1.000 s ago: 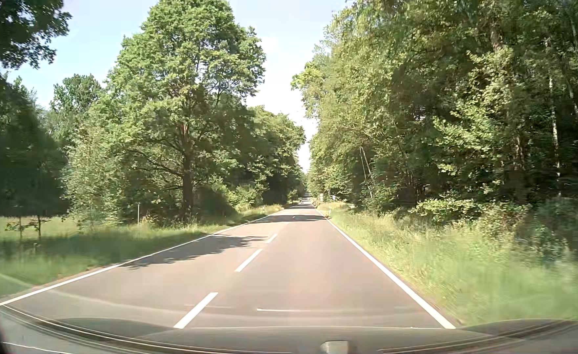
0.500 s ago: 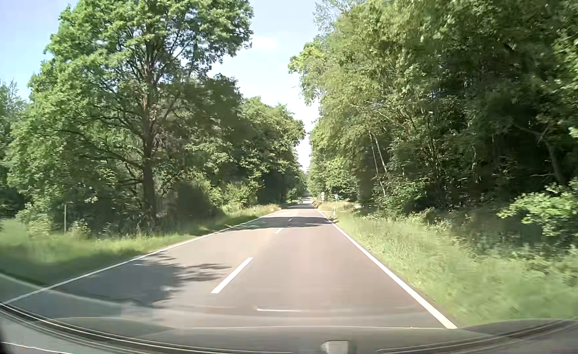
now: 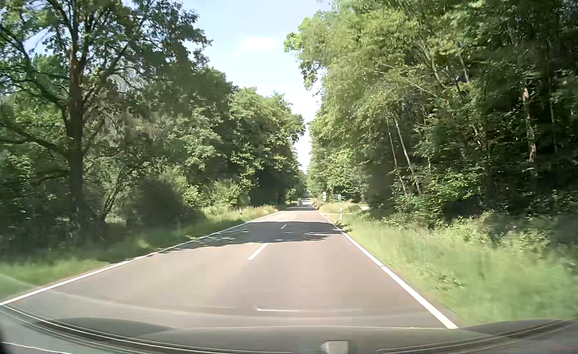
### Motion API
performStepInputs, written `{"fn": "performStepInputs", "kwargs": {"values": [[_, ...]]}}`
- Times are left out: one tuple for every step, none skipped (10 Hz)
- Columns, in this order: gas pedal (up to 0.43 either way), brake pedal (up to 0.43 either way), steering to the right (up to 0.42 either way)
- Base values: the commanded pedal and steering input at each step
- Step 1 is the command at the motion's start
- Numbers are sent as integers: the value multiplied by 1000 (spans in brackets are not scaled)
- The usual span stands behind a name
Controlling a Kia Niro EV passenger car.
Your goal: Follow the waypoints while adhering to traffic rules and regulations
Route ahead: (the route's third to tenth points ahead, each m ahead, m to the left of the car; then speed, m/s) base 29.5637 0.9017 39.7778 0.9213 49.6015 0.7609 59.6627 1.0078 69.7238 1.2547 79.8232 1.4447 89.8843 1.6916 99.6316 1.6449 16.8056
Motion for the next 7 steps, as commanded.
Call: {"fn": "performStepInputs", "kwargs": {"values": [[248,30,0],[240,30,0],[240,30,0],[220,30,0],[209,30,0],[197,30,0],[197,30,1]]}}
